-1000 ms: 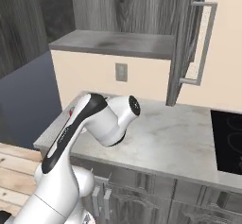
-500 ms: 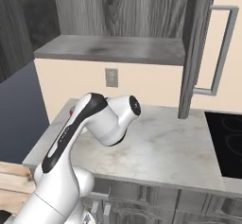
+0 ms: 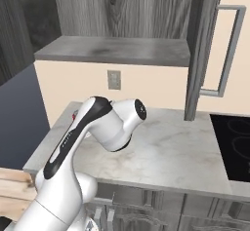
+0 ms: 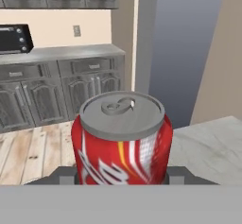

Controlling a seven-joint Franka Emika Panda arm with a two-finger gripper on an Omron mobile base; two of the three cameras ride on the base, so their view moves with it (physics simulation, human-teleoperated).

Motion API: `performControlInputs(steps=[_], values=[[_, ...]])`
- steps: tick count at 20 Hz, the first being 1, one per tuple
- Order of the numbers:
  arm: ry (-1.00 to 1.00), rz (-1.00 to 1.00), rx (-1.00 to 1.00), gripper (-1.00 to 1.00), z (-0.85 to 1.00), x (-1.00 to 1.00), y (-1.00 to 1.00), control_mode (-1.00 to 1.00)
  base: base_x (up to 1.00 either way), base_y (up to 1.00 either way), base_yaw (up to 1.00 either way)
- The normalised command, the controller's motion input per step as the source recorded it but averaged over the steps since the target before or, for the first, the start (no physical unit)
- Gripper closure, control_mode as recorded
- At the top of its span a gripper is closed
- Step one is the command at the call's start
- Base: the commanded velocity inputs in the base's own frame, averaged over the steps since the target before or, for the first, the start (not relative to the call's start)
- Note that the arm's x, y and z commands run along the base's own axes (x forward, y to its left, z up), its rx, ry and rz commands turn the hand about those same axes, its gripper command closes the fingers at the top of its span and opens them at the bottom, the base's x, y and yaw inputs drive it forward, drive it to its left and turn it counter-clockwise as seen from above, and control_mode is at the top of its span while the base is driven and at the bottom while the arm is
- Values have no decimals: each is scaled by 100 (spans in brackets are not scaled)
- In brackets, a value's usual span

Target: Pick the can from the counter and place it in the open cabinet.

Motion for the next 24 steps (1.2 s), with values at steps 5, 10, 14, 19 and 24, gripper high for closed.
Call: performControlInputs(steps=[5, 10, 14, 19, 24], values=[[0, 0, 0, 100, 0, 0, 0, 100, 0, 0, 0], [-4, -3, 0, 100, 7, -8, 0, -100, -1, 0, 0], [-8, -21, 0, 100, 30, -21, 2, -100, 0, 0, 0], [-7, -30, 0, 100, 37, -16, 3, -100, 0, 0, 0], [-11, -30, 0, 100, 39, -29, -1, -100, 0, 0, 0]])
